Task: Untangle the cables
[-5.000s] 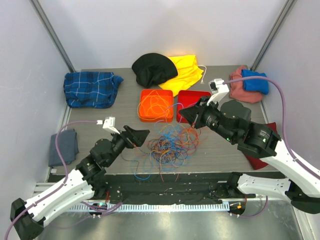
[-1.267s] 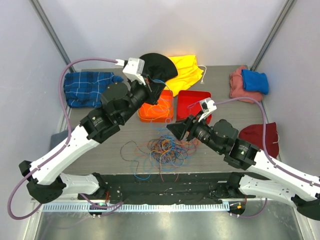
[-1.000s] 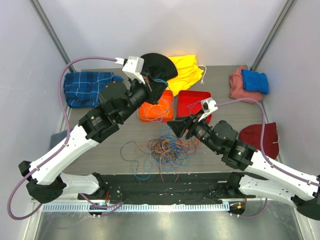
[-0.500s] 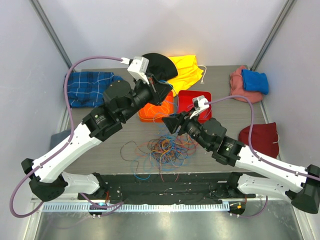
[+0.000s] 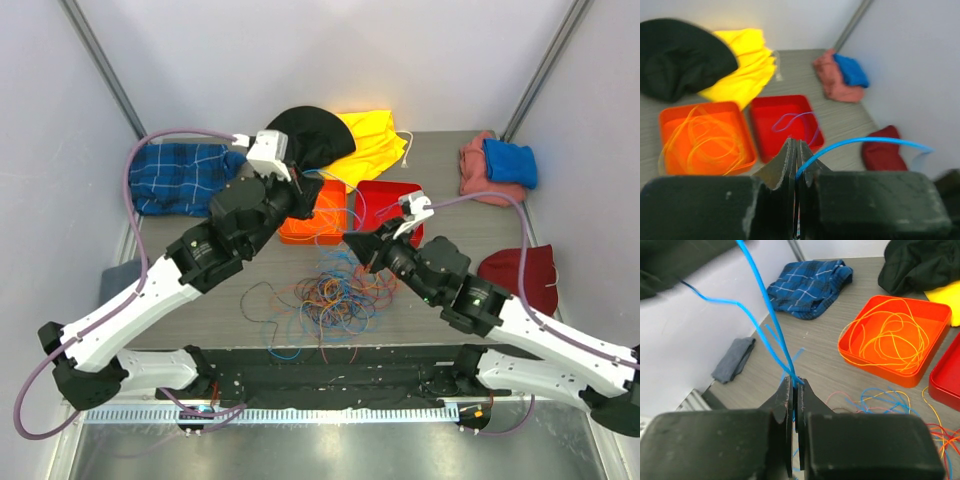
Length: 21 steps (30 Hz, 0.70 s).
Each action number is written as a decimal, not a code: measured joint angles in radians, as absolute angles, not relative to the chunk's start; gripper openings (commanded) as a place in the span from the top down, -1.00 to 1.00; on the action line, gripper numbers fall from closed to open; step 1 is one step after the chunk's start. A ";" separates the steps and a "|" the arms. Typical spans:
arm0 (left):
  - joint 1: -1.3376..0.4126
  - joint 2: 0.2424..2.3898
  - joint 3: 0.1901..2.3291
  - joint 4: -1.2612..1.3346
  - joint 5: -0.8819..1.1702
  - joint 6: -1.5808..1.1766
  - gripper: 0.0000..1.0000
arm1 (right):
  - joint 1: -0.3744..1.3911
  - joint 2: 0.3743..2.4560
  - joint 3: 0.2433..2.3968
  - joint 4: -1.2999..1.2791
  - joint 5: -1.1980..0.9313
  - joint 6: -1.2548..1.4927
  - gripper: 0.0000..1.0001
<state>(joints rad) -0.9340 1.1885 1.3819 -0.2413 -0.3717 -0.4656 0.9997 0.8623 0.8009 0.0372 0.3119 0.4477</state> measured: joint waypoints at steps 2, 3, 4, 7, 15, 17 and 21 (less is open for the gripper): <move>-0.934 1.164 1.317 -0.252 -0.434 -0.456 0.42 | 1.000 0.836 0.851 -0.043 0.294 0.449 0.98; -0.934 1.153 1.282 -0.261 -0.464 -0.453 0.22 | 1.000 0.822 0.881 -0.077 0.280 0.452 0.98; -0.934 1.147 1.254 -0.271 -0.485 -0.455 -0.27 | 1.000 0.807 0.911 -0.109 0.263 0.456 0.99; -0.934 1.122 1.128 -0.303 -0.542 -0.488 -0.81 | 1.000 0.765 0.977 -0.176 0.222 0.477 0.98; -0.935 1.001 0.860 -0.366 -0.577 -0.649 -1.00 | 1.000 0.705 1.013 -0.282 0.171 0.546 0.98; -0.935 0.928 0.818 -0.364 -0.593 -0.670 -0.99 | 1.000 0.708 1.013 -0.291 0.166 0.560 0.98; -0.935 0.740 0.739 -0.318 -0.638 -0.677 -0.99 | 1.000 0.728 1.013 -0.298 0.163 0.575 0.98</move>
<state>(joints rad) -0.9352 0.7403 0.7387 -0.3183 -0.6380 -0.6773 1.0000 0.7277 1.0126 -0.2977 0.1627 0.5751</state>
